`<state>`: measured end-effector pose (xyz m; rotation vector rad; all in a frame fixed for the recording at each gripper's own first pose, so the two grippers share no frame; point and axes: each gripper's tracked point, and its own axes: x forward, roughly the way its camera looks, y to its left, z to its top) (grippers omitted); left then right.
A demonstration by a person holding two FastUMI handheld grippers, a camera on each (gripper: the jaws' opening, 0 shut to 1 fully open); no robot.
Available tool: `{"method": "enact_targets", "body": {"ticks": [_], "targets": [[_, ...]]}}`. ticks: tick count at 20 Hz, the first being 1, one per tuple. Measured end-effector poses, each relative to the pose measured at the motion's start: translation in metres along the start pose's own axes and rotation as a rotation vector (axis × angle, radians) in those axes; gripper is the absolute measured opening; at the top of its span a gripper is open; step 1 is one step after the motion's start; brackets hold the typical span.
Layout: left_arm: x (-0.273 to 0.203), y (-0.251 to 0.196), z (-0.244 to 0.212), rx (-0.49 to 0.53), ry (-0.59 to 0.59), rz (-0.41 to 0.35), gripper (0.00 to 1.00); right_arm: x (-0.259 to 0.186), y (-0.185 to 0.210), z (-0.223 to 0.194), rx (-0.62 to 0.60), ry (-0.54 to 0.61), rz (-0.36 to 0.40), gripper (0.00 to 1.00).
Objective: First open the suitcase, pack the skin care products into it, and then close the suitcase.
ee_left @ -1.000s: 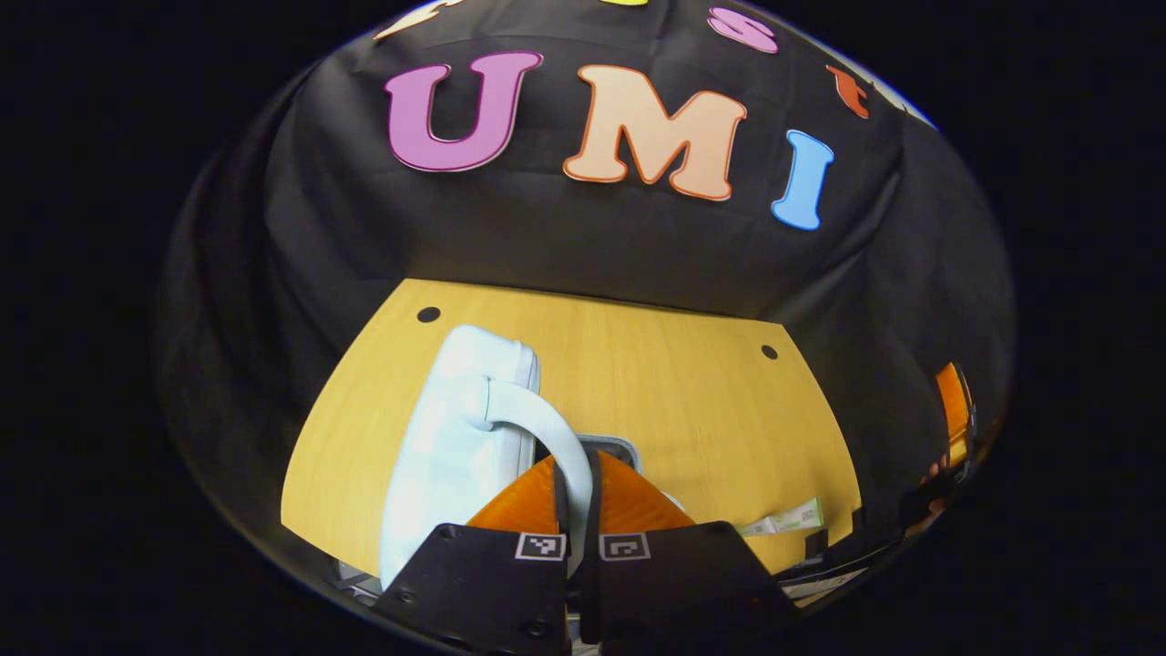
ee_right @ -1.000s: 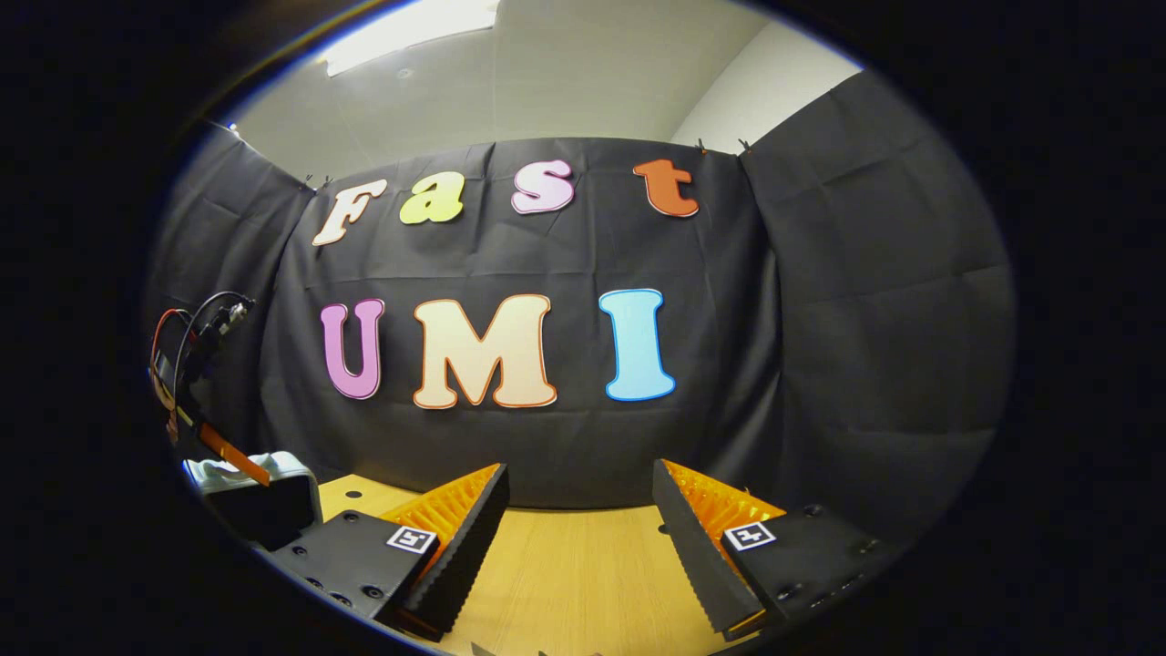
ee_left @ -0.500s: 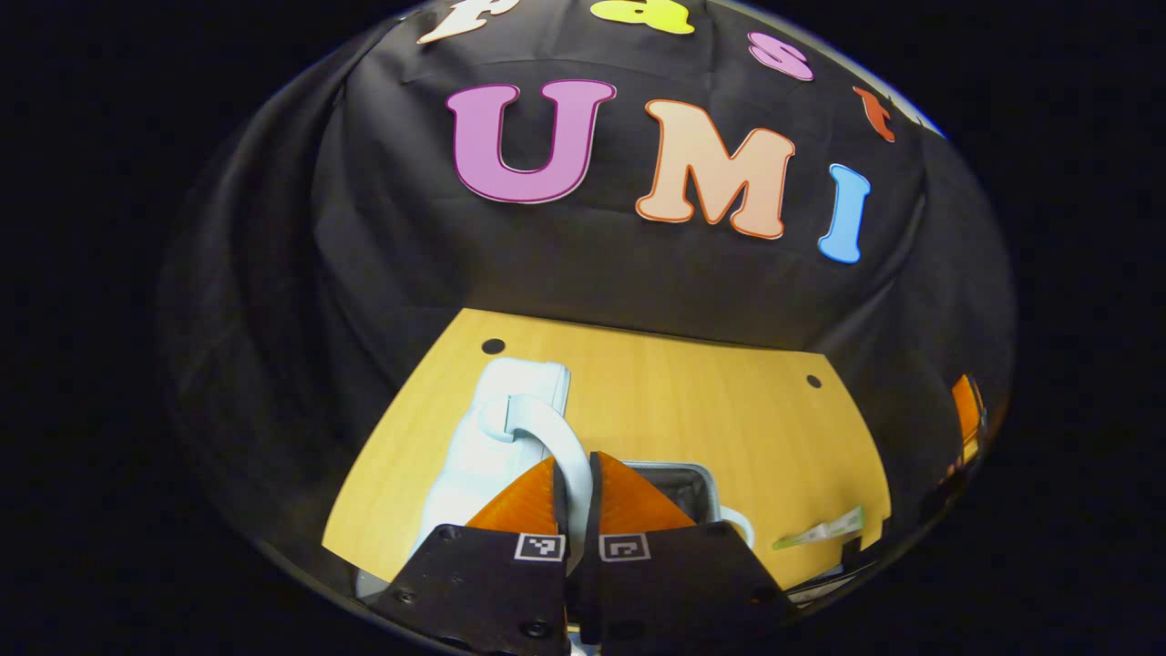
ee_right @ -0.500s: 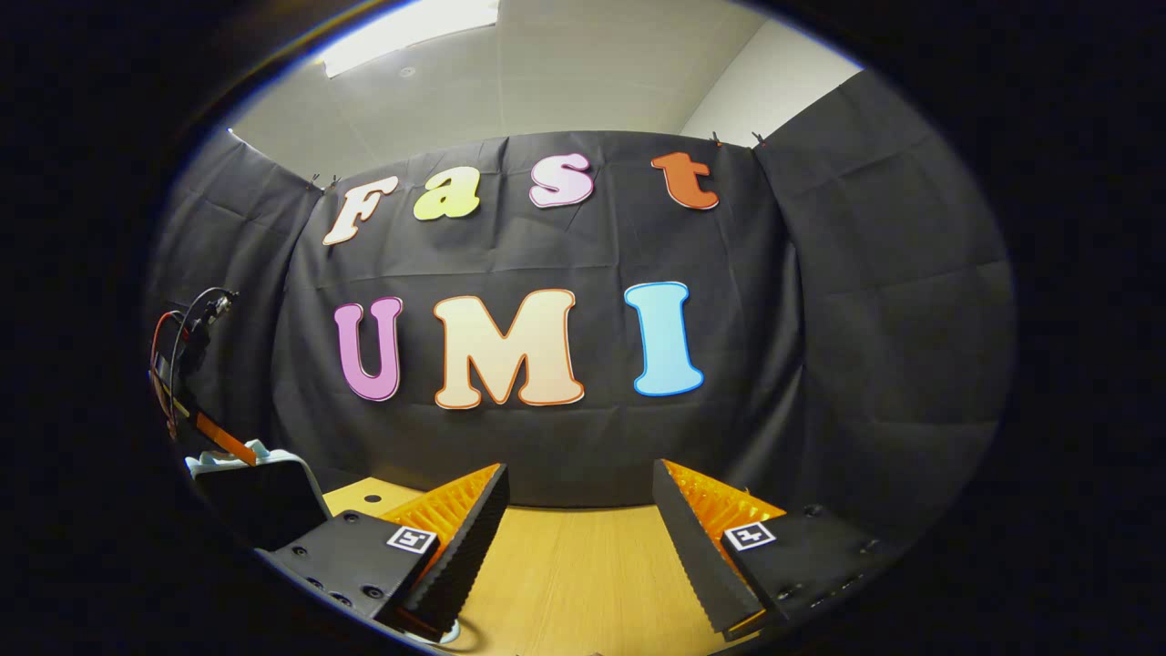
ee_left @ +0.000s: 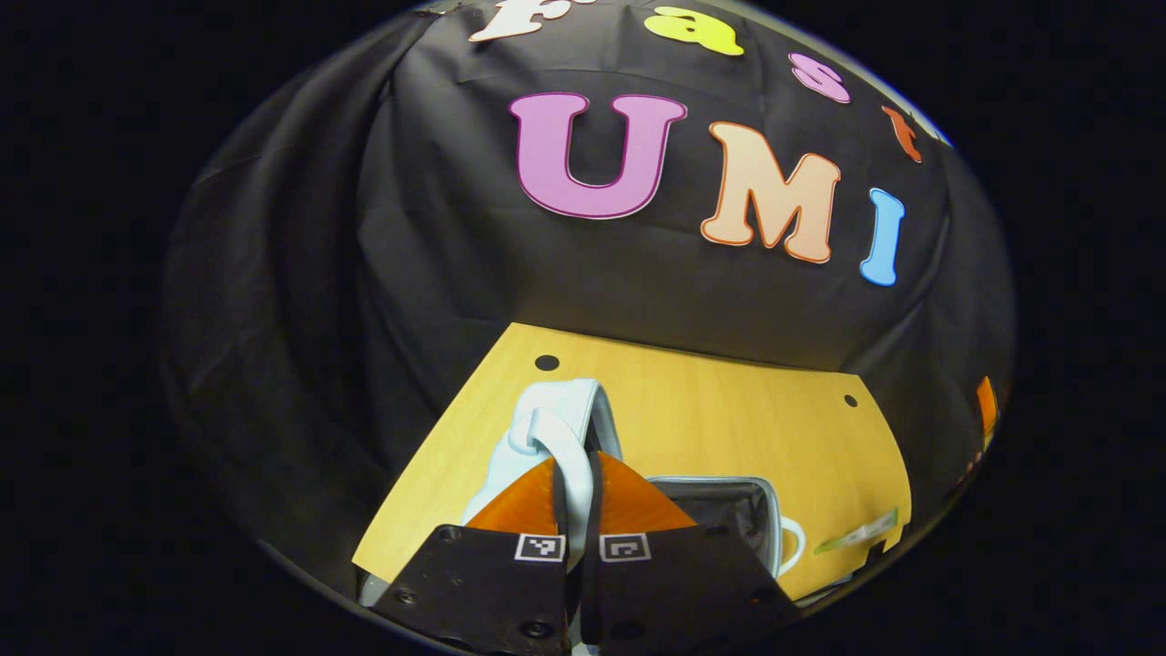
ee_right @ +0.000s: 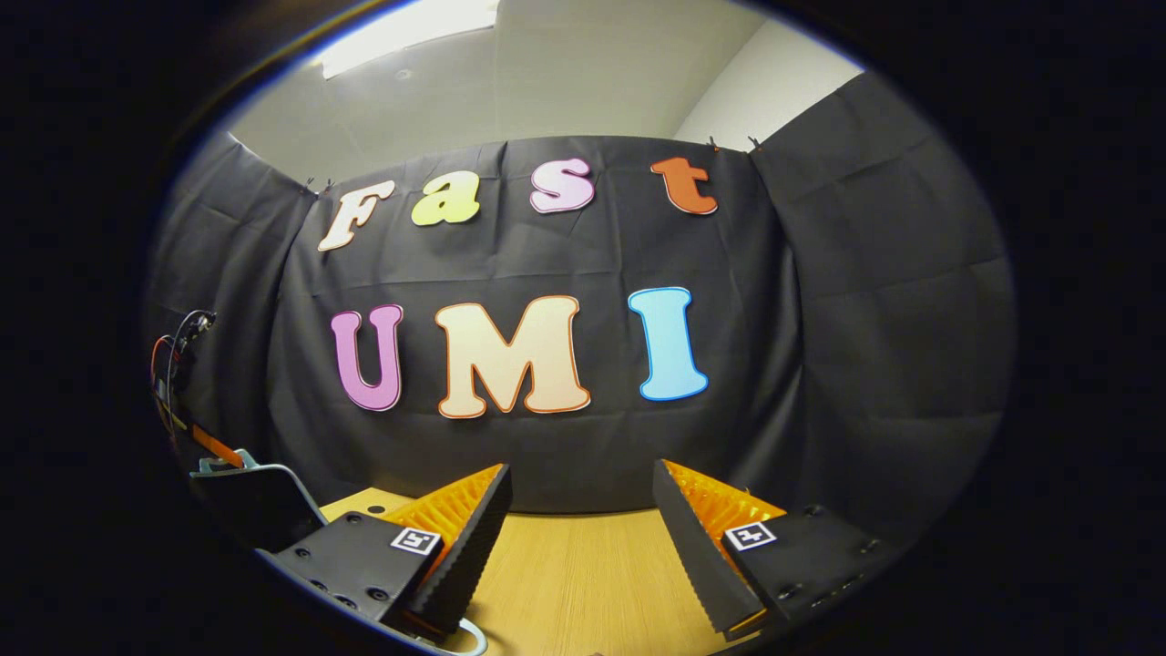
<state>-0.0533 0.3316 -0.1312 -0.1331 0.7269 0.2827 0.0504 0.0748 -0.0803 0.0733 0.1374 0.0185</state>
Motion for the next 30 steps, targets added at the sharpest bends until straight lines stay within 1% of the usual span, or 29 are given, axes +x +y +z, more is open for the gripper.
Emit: {"method": "enact_targets", "body": {"ticks": [2, 6, 10, 14, 15, 16, 17, 20, 21, 22, 23, 25, 26, 27, 28, 30], "targets": [[0.003, 0.022, -0.005, -0.024, 0.007, 0.024, 0.0, -0.002, 0.005, 0.0, -0.011, -0.006, -0.016, 0.97], [0.014, 0.058, -0.013, -0.062, 0.006, 0.047, 0.0, -0.006, 0.023, -0.006, -0.017, 0.006, -0.03, 0.96], [0.03, 0.101, -0.035, -0.054, 0.038, 0.111, 0.0, -0.012, 0.038, -0.009, -0.026, 0.006, -0.044, 0.97], [0.042, 0.129, -0.054, -0.056, 0.073, 0.143, 0.0, -0.018, 0.047, -0.016, -0.035, 0.024, -0.057, 0.96], [0.046, 0.136, -0.058, -0.064, 0.07, 0.156, 0.0, -0.019, 0.05, -0.016, -0.026, 0.023, -0.056, 0.97], [0.048, 0.15, -0.058, -0.056, 0.054, 0.194, 0.0, -0.02, 0.052, -0.014, -0.024, 0.02, -0.059, 0.97], [0.052, 0.157, -0.061, -0.055, 0.058, 0.203, 0.0, -0.021, 0.054, -0.014, -0.028, 0.018, -0.061, 0.96], [0.052, 0.167, -0.066, -0.101, 0.04, 0.219, 0.0, -0.021, 0.061, -0.015, -0.05, 0.021, -0.056, 0.97], [0.049, 0.171, -0.068, -0.108, 0.029, 0.24, 0.01, -0.022, 0.062, -0.015, -0.054, 0.02, -0.055, 0.97], [0.05, 0.172, -0.066, -0.111, 0.0, 0.241, 0.05, -0.022, 0.062, -0.015, -0.058, 0.018, -0.057, 0.97], [0.045, 0.174, -0.066, -0.101, -0.01, 0.263, 0.05, -0.022, 0.062, -0.014, -0.064, 0.014, -0.056, 0.97], [0.042, 0.184, -0.055, -0.068, -0.05, 0.324, 0.12, -0.022, 0.063, -0.014, -0.067, 0.011, -0.047, 0.96], [0.036, 0.182, -0.048, -0.08, -0.074, 0.322, 0.17, -0.022, 0.063, -0.012, -0.066, 0.011, -0.044, 0.96], [0.031, 0.173, -0.035, -0.104, -0.119, 0.31, 0.26, -0.021, 0.061, -0.012, -0.064, 0.008, -0.041, 0.96], [0.026, 0.167, -0.024, -0.121, -0.162, 0.311, 0.45, -0.021, 0.06, -0.011, -0.06, 0.005, -0.038, 0.96], [0.009, 0.155, 0.007, -0.123, -0.294, 0.322, 0.85, -0.022, 0.054, -0.007, -0.059, -0.003, -0.034, 0.97]]}}
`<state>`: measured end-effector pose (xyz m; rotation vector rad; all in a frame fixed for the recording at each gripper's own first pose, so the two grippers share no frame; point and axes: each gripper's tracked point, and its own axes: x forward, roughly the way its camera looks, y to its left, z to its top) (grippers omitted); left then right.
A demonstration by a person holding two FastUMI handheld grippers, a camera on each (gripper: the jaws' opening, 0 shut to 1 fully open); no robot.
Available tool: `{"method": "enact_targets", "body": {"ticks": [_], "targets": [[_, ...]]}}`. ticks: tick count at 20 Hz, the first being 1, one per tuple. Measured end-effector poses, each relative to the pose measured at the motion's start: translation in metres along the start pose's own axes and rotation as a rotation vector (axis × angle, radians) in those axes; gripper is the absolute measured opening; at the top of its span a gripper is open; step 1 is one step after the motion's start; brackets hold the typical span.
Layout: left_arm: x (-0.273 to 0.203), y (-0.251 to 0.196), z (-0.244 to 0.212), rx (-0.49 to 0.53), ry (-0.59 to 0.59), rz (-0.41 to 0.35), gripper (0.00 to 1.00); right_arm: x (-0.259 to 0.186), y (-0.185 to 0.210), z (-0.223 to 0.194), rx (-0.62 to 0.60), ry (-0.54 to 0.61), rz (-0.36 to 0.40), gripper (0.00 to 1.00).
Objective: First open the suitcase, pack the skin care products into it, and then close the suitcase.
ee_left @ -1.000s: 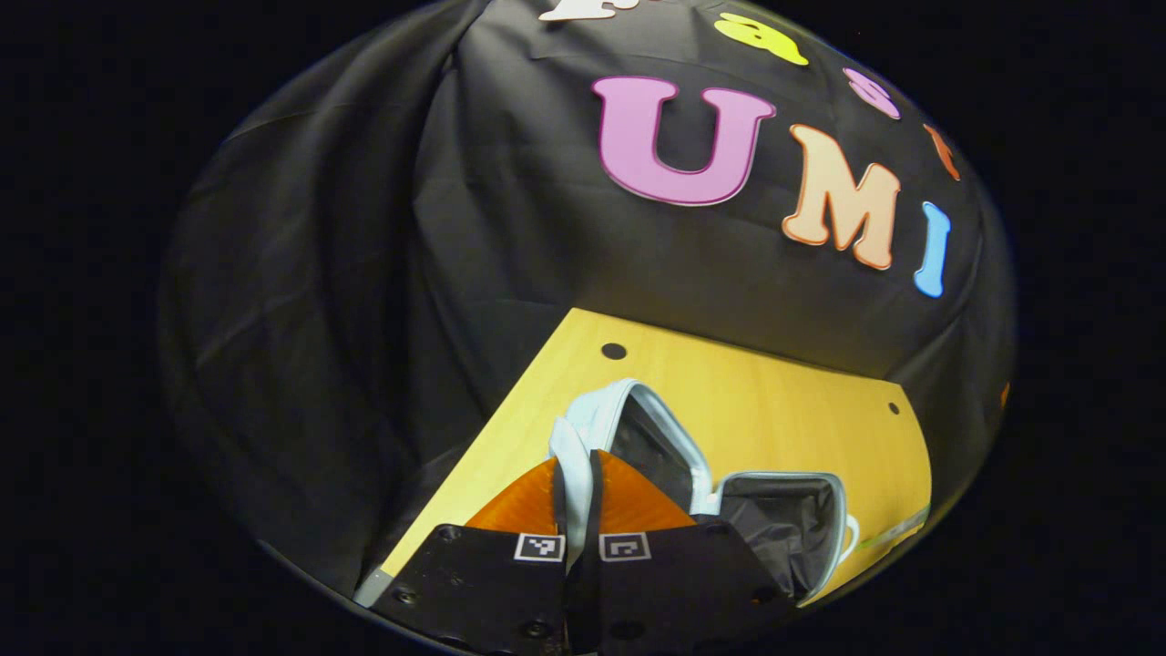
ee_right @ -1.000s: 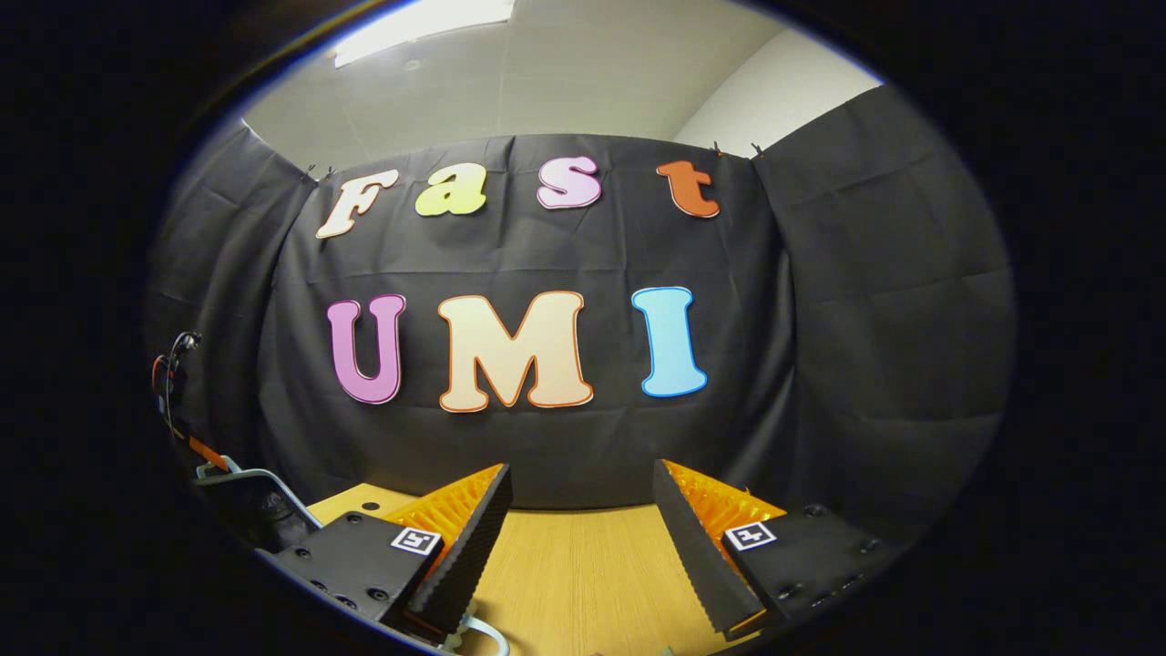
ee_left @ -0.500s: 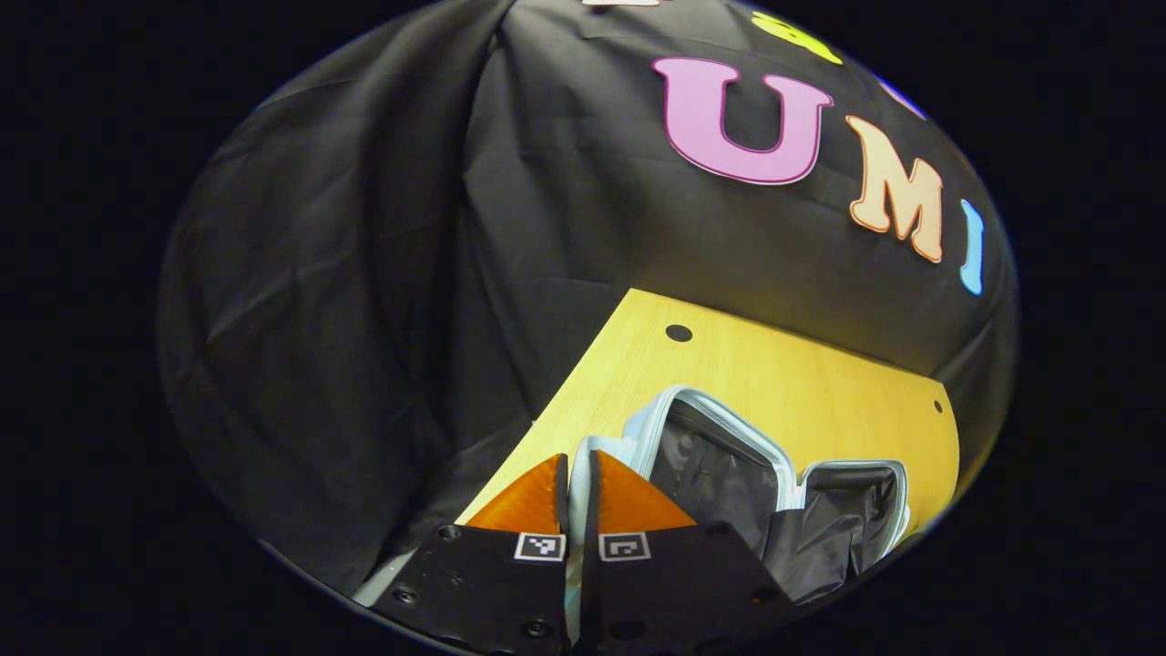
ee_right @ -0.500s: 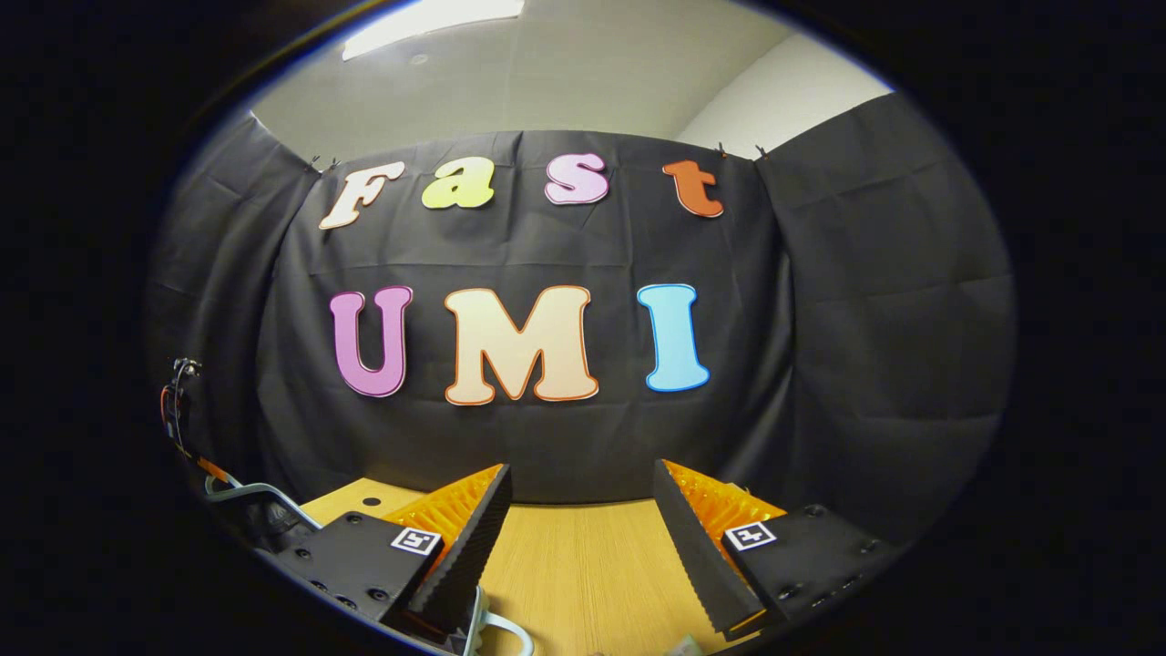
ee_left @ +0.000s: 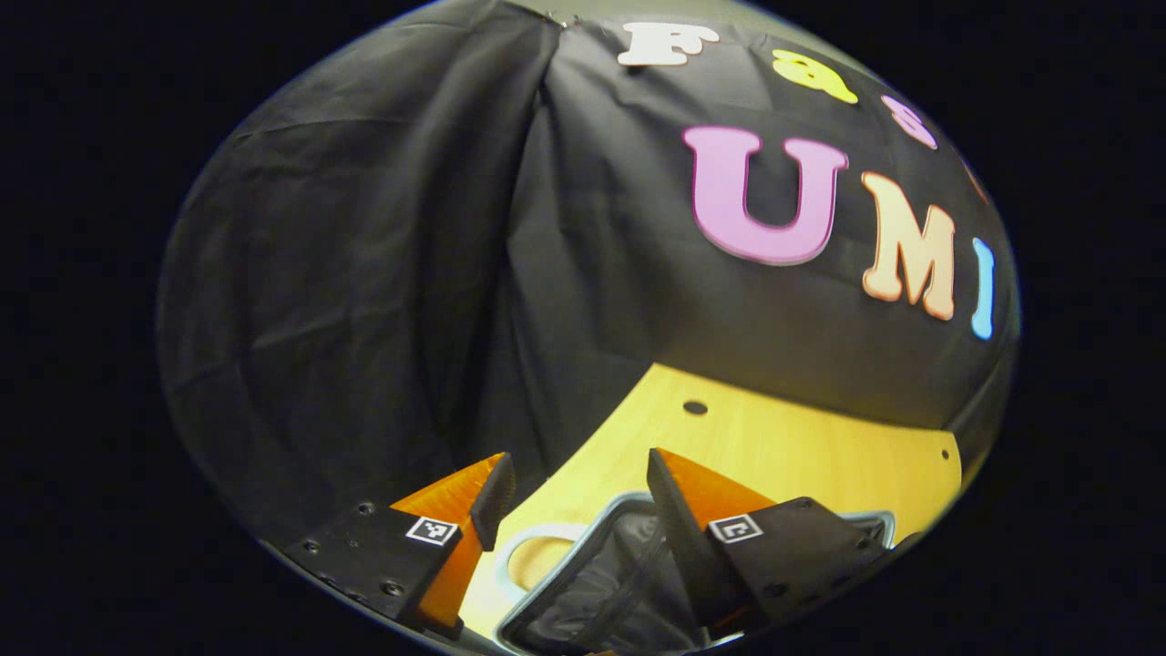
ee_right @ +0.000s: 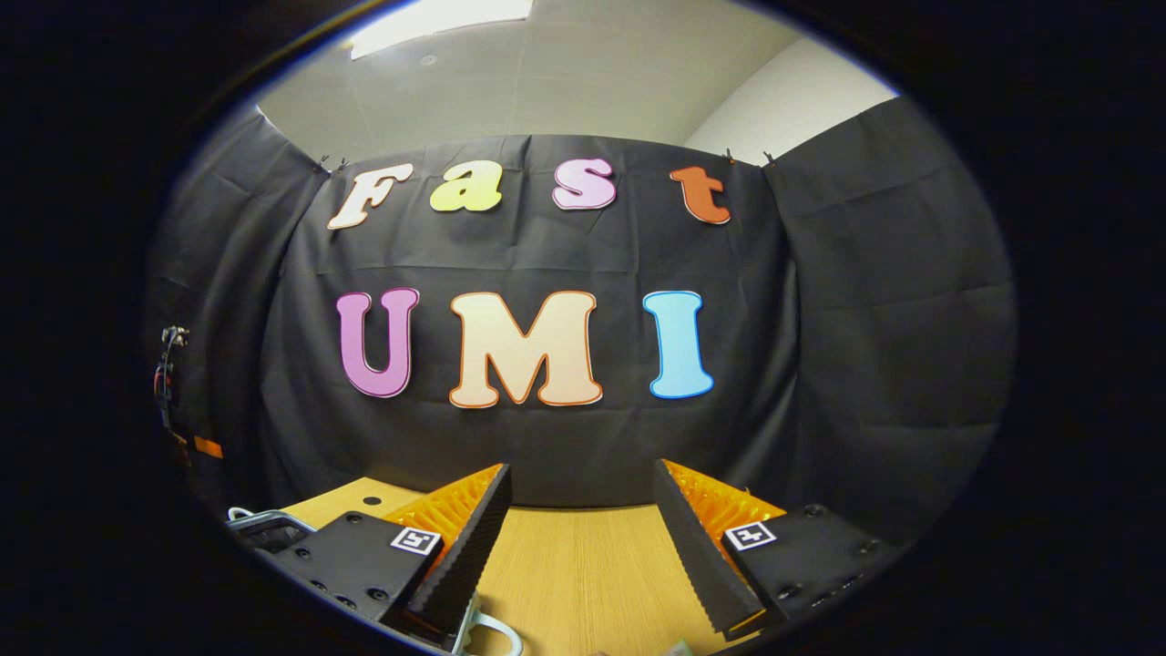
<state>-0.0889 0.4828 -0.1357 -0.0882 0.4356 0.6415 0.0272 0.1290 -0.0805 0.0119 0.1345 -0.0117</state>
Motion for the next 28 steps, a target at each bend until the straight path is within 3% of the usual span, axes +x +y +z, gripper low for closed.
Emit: {"method": "enact_targets", "body": {"ticks": [2, 4, 10, 18, 28], "targets": [[-0.015, -0.01, 0.021, 0.003, -0.081, 0.01, 0.84, -0.001, -0.007, 0.003, -0.009, -0.011, 0.005, 0.97], [-0.033, -0.028, 0.034, 0.001, -0.134, 0.004, 0.91, -0.001, -0.017, 0.005, -0.023, -0.024, 0.006, 0.96], [-0.077, -0.118, 0.064, 0.03, -0.288, -0.058, 0.93, -0.002, -0.045, 0.017, -0.041, -0.058, 0.018, 0.97], [-0.121, -0.244, 0.044, 0.105, -0.295, -0.228, 0.92, 0.005, -0.094, 0.008, -0.015, -0.028, 0.03, 0.98], [-0.174, -0.345, -0.005, 0.202, -0.254, -0.385, 0.94, 0.0, -0.122, -0.001, 0.0, -0.014, 0.072, 0.98]]}}
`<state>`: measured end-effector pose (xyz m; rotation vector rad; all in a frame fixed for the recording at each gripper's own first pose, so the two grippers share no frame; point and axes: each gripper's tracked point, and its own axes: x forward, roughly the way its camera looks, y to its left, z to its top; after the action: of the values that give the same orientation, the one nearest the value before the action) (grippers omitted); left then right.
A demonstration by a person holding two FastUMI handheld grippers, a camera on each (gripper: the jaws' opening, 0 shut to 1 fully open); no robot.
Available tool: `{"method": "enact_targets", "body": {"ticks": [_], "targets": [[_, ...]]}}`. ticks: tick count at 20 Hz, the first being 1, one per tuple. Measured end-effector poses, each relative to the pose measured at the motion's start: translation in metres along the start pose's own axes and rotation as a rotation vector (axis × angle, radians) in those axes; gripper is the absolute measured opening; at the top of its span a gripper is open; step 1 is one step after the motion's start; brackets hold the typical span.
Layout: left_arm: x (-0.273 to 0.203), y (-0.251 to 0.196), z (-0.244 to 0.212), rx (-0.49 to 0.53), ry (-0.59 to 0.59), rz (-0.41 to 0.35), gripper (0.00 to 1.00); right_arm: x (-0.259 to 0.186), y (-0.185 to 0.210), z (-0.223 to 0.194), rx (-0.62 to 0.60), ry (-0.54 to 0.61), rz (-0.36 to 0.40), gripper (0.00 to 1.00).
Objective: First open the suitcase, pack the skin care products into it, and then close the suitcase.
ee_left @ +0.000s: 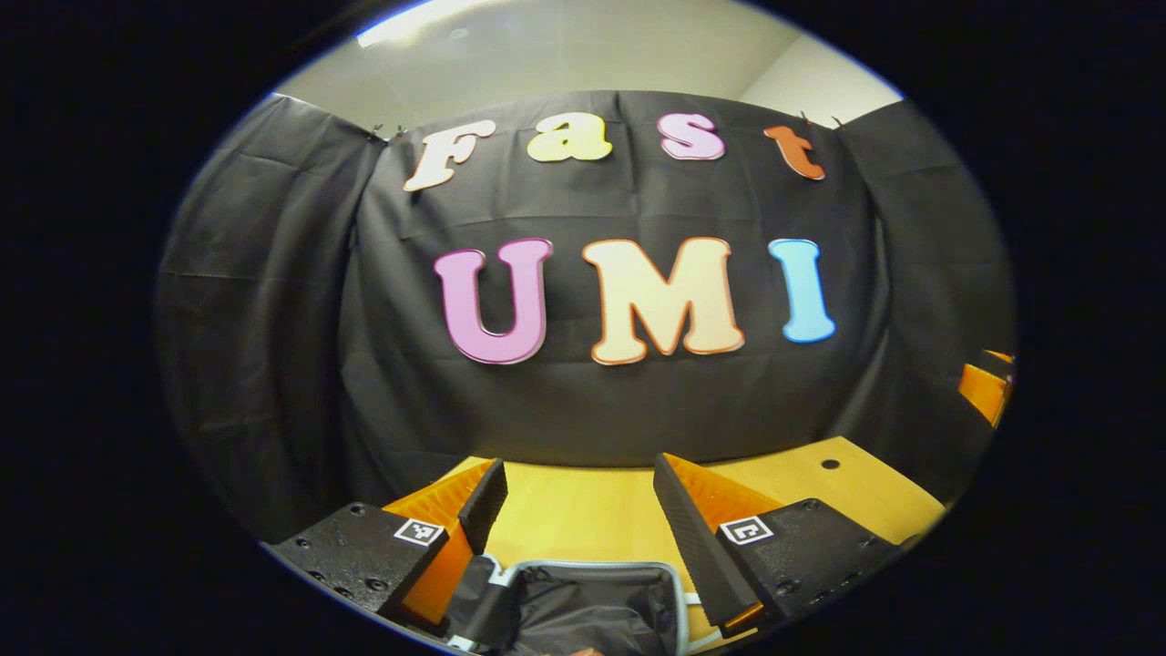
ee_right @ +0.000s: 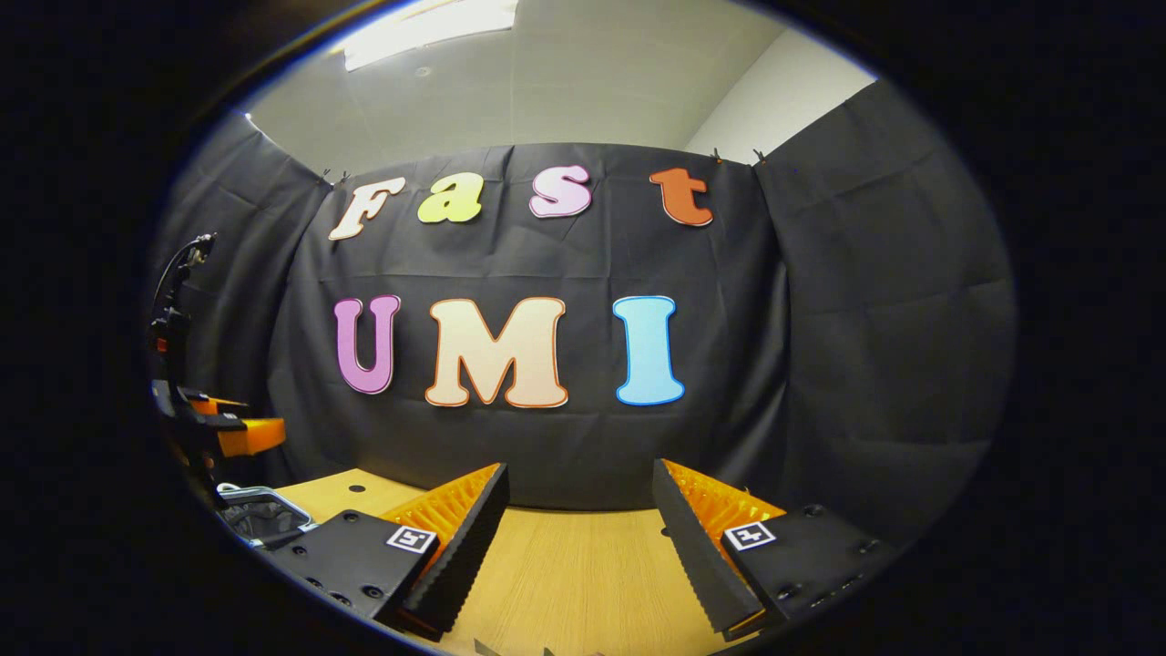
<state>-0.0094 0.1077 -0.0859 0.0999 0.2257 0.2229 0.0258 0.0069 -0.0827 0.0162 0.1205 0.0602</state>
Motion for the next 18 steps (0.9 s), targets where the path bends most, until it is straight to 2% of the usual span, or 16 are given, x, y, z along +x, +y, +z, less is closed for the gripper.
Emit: {"method": "enact_targets", "body": {"ticks": [10, 18], "targets": [[-0.034, -0.12, -0.068, -0.012, 0.146, -0.15, 0.94, -0.016, -0.031, -0.004, -0.012, 0.009, 0.072, 0.99], [-0.052, -0.184, -0.138, 0.008, 0.303, -0.259, 0.94, -0.027, -0.046, -0.017, -0.034, 0.034, 0.084, 0.98]]}}
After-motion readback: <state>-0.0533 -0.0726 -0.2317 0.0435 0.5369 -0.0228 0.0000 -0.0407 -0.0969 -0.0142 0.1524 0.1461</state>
